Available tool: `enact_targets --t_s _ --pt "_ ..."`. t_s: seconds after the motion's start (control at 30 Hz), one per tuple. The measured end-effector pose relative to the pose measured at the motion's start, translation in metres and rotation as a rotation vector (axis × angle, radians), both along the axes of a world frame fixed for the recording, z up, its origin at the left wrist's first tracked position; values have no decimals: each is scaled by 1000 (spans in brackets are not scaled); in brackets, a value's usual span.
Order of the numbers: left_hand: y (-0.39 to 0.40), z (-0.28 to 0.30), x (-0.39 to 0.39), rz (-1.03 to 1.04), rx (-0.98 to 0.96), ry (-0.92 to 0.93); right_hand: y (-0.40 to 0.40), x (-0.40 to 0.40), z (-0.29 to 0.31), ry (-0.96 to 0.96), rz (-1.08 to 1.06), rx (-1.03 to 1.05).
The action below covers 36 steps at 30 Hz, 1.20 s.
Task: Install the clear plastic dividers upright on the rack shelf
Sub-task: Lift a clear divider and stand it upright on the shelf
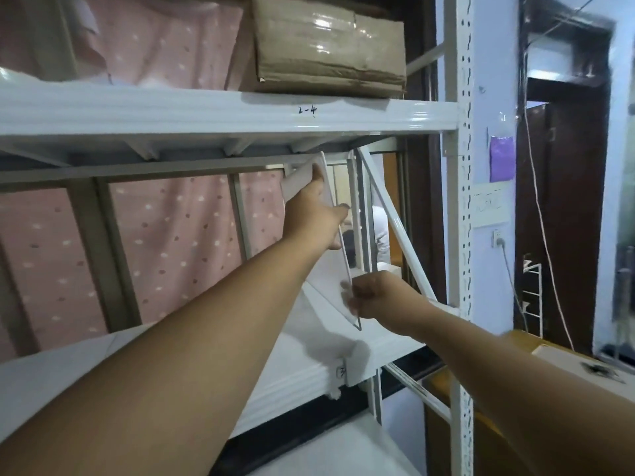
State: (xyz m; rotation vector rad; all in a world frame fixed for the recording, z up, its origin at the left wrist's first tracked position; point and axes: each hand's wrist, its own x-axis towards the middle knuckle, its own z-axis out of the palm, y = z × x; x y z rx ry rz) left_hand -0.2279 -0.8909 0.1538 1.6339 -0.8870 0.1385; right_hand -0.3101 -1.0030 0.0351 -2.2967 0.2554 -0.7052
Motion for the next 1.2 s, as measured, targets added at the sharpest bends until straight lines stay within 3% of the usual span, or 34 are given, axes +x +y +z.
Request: enact_targets --t_s 0.27,0.53,1.2 --pt "-14 -14 -4 -11 67 22 -25 12 -28 -17 80 106" --pt "-24 -22 10 49 64 -8 -31 26 -41 -49 135 83" --pt "-28 -21 24 102 98 -20 -23 25 -32 2 4 -50"
